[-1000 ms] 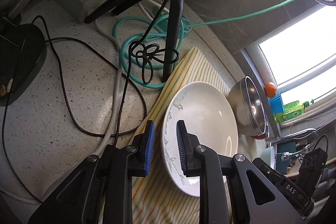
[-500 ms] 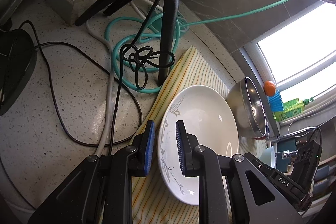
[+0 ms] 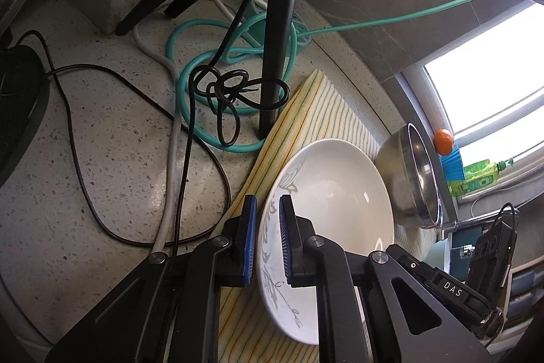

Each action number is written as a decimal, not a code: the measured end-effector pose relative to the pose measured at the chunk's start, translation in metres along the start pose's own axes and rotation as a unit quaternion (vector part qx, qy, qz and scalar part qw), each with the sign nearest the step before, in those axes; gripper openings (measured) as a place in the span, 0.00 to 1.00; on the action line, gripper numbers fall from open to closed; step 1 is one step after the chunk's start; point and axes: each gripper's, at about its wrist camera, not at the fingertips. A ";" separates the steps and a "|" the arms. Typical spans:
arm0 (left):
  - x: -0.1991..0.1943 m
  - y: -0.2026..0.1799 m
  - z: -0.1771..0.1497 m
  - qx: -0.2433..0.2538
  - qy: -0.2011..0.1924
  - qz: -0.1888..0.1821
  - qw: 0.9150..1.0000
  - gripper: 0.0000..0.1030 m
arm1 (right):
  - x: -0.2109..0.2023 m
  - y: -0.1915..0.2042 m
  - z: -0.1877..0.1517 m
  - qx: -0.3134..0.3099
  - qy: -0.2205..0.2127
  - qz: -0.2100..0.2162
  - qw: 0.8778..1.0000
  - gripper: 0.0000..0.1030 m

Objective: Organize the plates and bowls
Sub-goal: 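Close both grippers on the rim of the white leaf-pattern plate, then lift the white leaf-pattern plate and carry it toward the plate stack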

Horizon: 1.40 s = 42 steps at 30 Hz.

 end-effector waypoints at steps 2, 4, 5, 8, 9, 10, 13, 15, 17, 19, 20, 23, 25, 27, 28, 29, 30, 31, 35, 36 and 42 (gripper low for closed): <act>0.000 -0.001 0.000 -0.002 -0.004 0.001 1.000 0.09 | 0.002 0.001 0.001 0.000 0.002 0.002 1.000 0.10; 0.001 0.000 0.000 -0.006 -0.004 -0.001 1.000 0.09 | 0.003 0.001 0.002 0.001 0.003 0.004 1.000 0.09; 0.002 0.000 0.000 -0.006 -0.004 -0.001 1.000 0.08 | 0.003 0.001 0.003 0.001 0.003 0.005 1.000 0.08; 0.001 0.000 0.000 -0.002 -0.003 0.001 1.000 0.07 | 0.006 0.003 0.004 -0.004 0.007 0.009 1.000 0.04; 0.001 0.000 -0.001 -0.001 -0.003 0.002 1.000 0.07 | 0.007 0.004 0.005 -0.004 0.008 0.007 1.000 0.04; 0.001 0.000 -0.001 -0.001 -0.004 0.002 1.000 0.07 | 0.007 0.004 0.005 -0.005 0.008 0.006 1.000 0.04; 0.001 -0.001 0.000 0.001 -0.004 0.004 1.000 0.07 | 0.006 0.003 0.005 -0.003 0.008 0.007 1.000 0.04; 0.001 -0.001 -0.001 0.002 -0.004 0.004 1.000 0.07 | 0.006 0.005 0.005 -0.005 0.010 0.003 1.000 0.04; 0.001 -0.001 -0.001 0.001 -0.003 0.004 1.000 0.07 | 0.006 0.006 0.005 -0.007 0.011 -0.001 1.000 0.04; 0.000 0.000 -0.001 -0.002 -0.002 0.004 1.000 0.07 | 0.005 0.008 0.005 -0.009 0.012 -0.003 1.000 0.04; 0.000 0.000 -0.001 -0.004 -0.001 0.003 1.000 0.07 | 0.005 0.008 0.004 -0.009 0.013 -0.002 1.000 0.04; -0.001 0.001 -0.002 -0.008 0.000 0.001 1.000 0.07 | 0.006 0.009 0.004 -0.008 0.016 -0.003 1.000 0.04; -0.002 0.001 -0.003 -0.007 0.000 0.002 1.000 0.07 | 0.005 0.009 0.003 -0.007 0.017 -0.004 1.000 0.04; -0.003 0.002 -0.005 -0.007 0.000 0.004 1.000 0.07 | 0.004 0.009 0.002 -0.007 0.017 -0.002 1.000 0.04; -0.004 0.002 -0.006 -0.008 0.000 0.004 1.000 0.07 | 0.003 0.009 0.002 -0.008 0.017 -0.002 1.000 0.04; -0.005 0.002 -0.006 -0.008 0.000 0.004 1.000 0.07 | 0.002 0.010 0.001 -0.008 0.017 -0.002 1.000 0.04; -0.006 0.002 -0.007 -0.008 0.000 0.004 1.000 0.07 | 0.000 0.010 0.000 -0.009 0.017 -0.002 1.000 0.04; -0.007 0.001 -0.008 -0.007 0.000 0.004 1.000 0.07 | -0.001 0.010 0.000 -0.009 0.018 -0.002 1.000 0.04; -0.012 0.000 -0.013 -0.007 -0.001 0.003 1.000 0.07 | -0.006 0.009 -0.005 -0.007 0.017 0.000 1.000 0.04; -0.012 -0.001 -0.015 -0.007 0.000 0.003 1.000 0.07 | -0.008 0.008 -0.006 -0.006 0.017 0.000 1.000 0.04; -0.017 -0.005 -0.024 -0.005 0.001 0.003 1.000 0.07 | -0.023 0.004 -0.016 -0.002 0.012 0.004 1.000 0.04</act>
Point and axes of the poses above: each gripper's, at about its wrist camera, not at the fingertips, and x roughly the way its jaws point, y to its left, z to its top, and after that the axes turned 14 degrees about -x, right-handed
